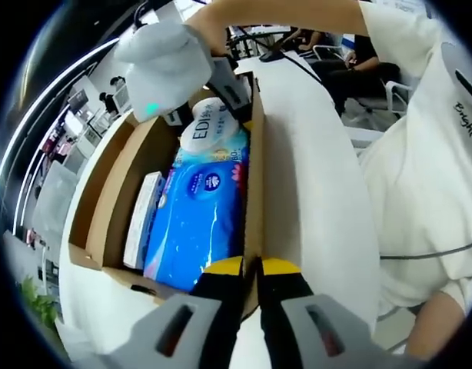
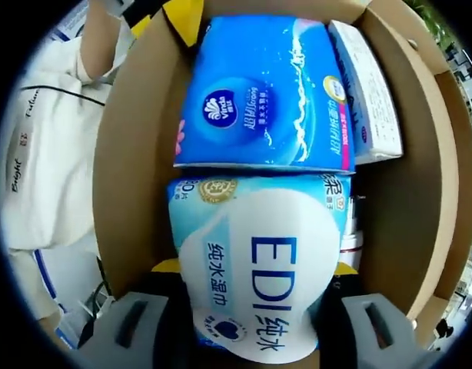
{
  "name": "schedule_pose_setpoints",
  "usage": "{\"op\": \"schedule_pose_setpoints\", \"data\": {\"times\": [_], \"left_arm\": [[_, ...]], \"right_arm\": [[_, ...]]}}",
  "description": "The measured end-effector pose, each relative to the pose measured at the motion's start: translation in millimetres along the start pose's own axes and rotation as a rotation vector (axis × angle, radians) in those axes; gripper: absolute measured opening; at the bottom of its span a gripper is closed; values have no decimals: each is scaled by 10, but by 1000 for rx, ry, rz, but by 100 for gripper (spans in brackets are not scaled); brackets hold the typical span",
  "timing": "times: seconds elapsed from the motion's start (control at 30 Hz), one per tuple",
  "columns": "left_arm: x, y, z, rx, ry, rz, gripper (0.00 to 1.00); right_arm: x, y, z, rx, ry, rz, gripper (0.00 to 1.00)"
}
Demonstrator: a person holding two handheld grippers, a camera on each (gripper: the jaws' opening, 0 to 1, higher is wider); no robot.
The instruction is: Operate the shoe box by opening the lid, removing the specified soft item, and placing it in the target area until the item is outside and the box remains undamaged.
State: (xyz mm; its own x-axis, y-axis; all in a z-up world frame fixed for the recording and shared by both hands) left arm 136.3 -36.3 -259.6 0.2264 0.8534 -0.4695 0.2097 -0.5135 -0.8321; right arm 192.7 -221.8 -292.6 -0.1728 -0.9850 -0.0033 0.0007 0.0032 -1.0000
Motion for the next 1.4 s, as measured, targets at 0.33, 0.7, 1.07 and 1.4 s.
{"op": "schedule_pose_setpoints", "data": {"times": [0.33,0.7,1.07,1.4], "left_arm": [[3,0,-2,10,15,7,5],[2,-1,9,3,18,6,5],[2,-8,8,-7,15,9,6],[6,-7,-3,-9,12,10,6]], "right_arm": [[-23,-237,-164,25,-14,48,63],[-92,-411,-244,55,-60,38,63],[-58,-454,-205,71,-92,-49,63],[-44,-451,-167,66,-95,-73,63]]}}
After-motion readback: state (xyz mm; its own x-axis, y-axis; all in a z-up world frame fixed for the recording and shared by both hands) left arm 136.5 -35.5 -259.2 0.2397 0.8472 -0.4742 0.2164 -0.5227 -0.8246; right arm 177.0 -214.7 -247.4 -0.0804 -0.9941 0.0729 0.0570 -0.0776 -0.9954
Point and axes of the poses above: the point that each gripper's makers call its tool centre point, and the gripper's own axes: y roughly forward along the fingers, z roughly to its right, x roughly out of its underside, the point moved 5 cm from there along -y, roughly backward along the fingers, and after that the axes turned 6 degrees about y, right-handed, at the moved point
